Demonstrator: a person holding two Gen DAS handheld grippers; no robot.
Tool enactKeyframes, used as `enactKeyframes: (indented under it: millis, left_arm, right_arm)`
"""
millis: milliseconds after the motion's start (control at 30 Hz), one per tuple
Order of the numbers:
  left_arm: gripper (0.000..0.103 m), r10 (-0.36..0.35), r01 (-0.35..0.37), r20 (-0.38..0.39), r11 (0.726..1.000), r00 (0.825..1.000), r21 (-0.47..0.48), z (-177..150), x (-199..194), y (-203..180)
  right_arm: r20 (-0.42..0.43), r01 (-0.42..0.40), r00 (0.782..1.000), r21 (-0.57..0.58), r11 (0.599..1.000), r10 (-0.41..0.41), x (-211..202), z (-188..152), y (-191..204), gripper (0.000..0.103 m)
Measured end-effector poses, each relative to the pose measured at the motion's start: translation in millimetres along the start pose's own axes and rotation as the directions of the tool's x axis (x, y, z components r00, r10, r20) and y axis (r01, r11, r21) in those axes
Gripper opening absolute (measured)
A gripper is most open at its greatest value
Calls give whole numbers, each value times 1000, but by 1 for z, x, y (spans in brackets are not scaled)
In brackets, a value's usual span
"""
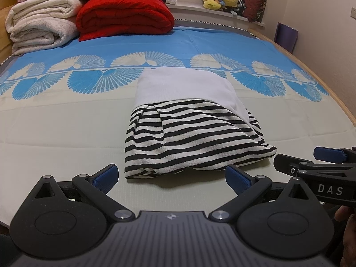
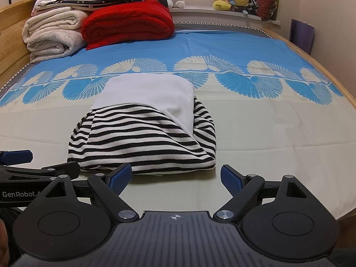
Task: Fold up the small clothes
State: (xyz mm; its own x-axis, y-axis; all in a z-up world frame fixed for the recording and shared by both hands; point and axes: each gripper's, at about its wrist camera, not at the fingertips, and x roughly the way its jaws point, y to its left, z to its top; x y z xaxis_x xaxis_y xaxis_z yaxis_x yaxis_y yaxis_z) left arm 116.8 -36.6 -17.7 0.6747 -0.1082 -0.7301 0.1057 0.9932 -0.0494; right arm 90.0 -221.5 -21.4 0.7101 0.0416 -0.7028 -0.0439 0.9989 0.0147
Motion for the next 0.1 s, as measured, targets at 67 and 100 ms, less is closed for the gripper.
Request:
enactKeyframes:
  millis: [67, 100]
  left_arm:
    - [102, -2, 2, 1, 1000, 1000, 5, 0, 0, -2]
    - [102, -3, 3, 1, 1000, 1000, 6, 0, 0, -2]
  right_arm:
    - [-3, 5, 1000, 3, 1000, -5, 1, 0, 0, 87]
    - [-4, 6, 1000, 4, 1000, -6, 1, -1, 0, 87]
